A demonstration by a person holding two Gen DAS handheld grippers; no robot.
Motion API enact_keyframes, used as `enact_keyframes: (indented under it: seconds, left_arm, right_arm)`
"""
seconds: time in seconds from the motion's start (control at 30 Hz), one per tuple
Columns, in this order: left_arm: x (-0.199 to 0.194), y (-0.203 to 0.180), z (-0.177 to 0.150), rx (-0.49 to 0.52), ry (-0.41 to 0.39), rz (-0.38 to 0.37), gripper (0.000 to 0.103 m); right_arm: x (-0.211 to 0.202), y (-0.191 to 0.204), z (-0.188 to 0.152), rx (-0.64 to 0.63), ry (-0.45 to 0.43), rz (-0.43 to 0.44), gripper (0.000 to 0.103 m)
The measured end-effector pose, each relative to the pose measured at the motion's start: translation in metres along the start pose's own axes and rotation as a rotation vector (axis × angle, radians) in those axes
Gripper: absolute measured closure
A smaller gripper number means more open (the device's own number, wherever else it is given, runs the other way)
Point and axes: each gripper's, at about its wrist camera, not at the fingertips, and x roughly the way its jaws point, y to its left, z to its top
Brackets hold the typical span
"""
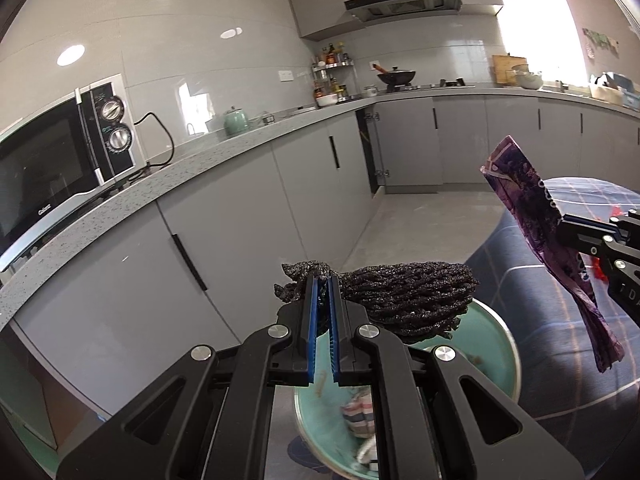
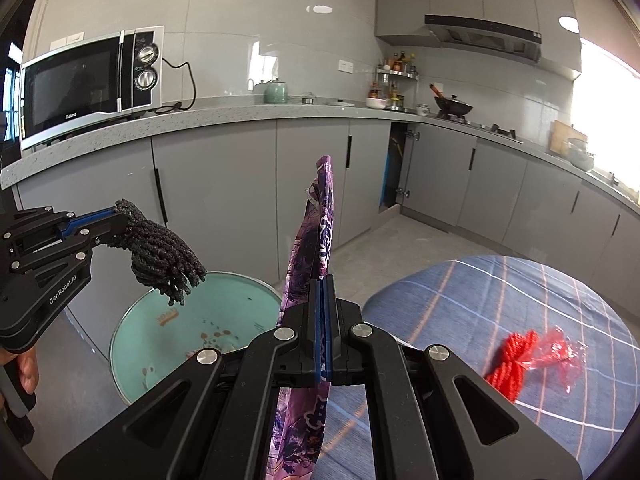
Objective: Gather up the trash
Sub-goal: 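Carry the black scrubber and purple wrapper over the teal bin with both tools, then open both tools to drop the scrubber and wrapper into the teal bin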
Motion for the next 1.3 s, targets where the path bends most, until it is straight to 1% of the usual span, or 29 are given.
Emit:
enact_keyframes:
  seconds: [0.2,0.4,0.7,1.3]
  left_arm:
    - [0.008,0.013,-0.003,-0.005,0.011,0.043,0.097]
    - [0.015,0.022,-0.007,-0.015,0.026,0.062,0.097]
    - [0.016,0.023,-0.009,-0.002,0.032,0.101,0.097]
    - [0.022,0.027,-0.011,-0.004,0.040,0.095,0.097]
  right_arm:
    - [0.010,0.012,0.003,-0.018,0.002,0.019,0.101]
    - [0.019,0.021,0.006,-0.032,0.004,0.031,0.101]
    - [0.025,0.029,0.006,-0.046,0.003,0.046,0.101]
    - [0.036,0.042,0.007,-0.063,0.014,0.068,0.101]
